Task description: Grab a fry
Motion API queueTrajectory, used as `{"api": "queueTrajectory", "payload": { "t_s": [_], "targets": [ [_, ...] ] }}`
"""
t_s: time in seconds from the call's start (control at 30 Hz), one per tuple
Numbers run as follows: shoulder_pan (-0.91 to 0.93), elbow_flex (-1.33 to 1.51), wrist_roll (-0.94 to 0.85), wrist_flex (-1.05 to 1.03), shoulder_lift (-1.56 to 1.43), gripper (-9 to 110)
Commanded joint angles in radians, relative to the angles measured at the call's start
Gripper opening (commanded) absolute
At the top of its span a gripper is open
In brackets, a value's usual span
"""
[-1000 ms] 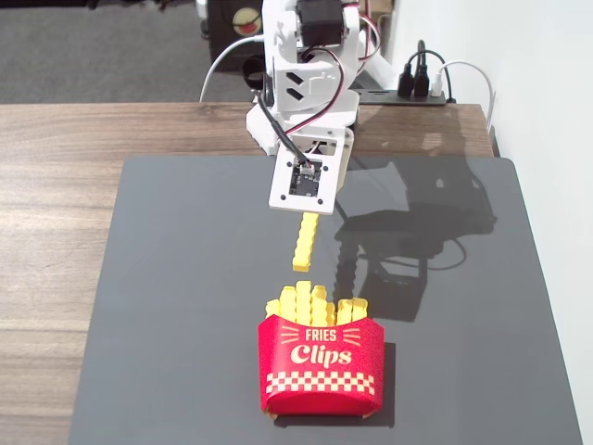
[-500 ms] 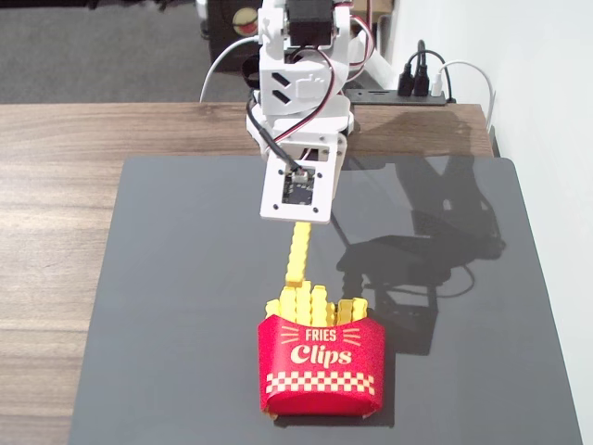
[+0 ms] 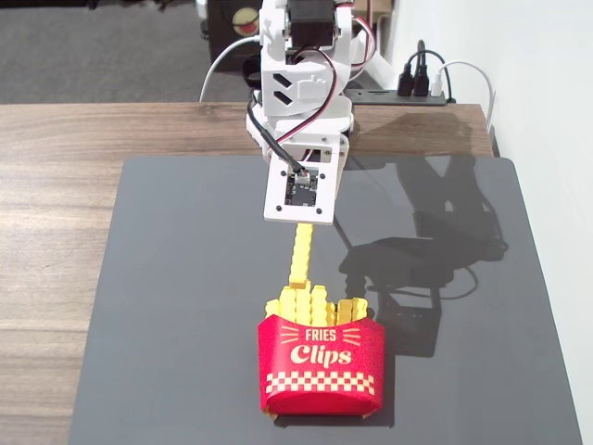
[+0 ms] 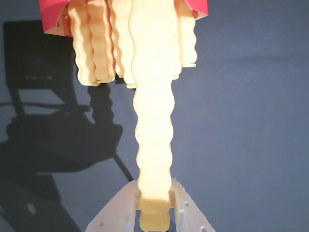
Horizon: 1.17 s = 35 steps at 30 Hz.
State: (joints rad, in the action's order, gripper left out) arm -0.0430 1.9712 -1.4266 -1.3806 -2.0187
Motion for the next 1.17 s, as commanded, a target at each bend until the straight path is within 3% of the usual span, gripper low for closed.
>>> {"api": "queueTrajectory", "payload": {
  "t_s": [0.0,1.13],
  "targets": [
    [-0.005,-0.040,-0.008,0.005,-0.005,1],
    [-0.003,-0.025,-0.011,-0.005,-0.025,1]
  ]
}}
